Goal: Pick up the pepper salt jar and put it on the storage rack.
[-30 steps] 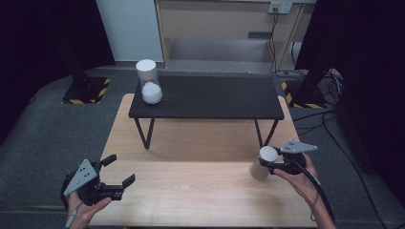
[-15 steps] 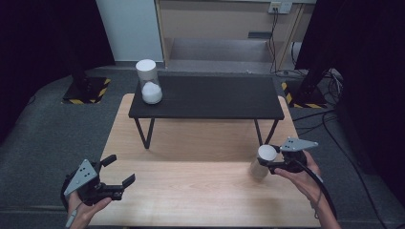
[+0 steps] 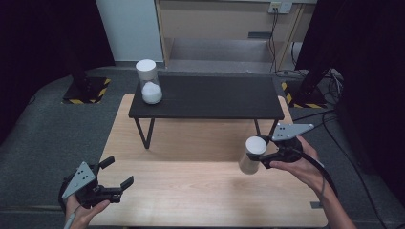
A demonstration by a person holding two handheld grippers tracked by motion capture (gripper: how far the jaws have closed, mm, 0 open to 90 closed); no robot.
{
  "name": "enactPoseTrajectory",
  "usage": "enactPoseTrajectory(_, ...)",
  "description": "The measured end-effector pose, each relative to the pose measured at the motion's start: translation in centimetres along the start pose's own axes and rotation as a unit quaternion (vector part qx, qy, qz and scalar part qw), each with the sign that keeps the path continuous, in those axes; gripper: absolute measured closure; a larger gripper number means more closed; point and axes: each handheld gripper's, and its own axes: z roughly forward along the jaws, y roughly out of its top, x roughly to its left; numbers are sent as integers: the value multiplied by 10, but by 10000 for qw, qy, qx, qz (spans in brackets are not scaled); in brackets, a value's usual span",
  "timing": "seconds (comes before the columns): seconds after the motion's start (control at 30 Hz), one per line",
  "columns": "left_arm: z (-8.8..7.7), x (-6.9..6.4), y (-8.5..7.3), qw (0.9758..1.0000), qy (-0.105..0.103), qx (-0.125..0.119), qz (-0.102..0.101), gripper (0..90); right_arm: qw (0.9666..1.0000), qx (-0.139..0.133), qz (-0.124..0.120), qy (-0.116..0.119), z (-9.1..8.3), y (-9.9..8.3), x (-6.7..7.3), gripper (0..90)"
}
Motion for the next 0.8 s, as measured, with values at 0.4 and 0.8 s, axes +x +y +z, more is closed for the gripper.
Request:
enactPoseTrajectory(0.4, -2, 1, -1, 10000, 1, -52, -66, 10, 9981, 101, -215, 568, 11, 51, -7, 340)
enactPoseTrajectory(0.8, -1, 1, -1, 9999, -113, -64, -34, 9, 9989, 112, -115, 449, -7, 100, -17, 340)
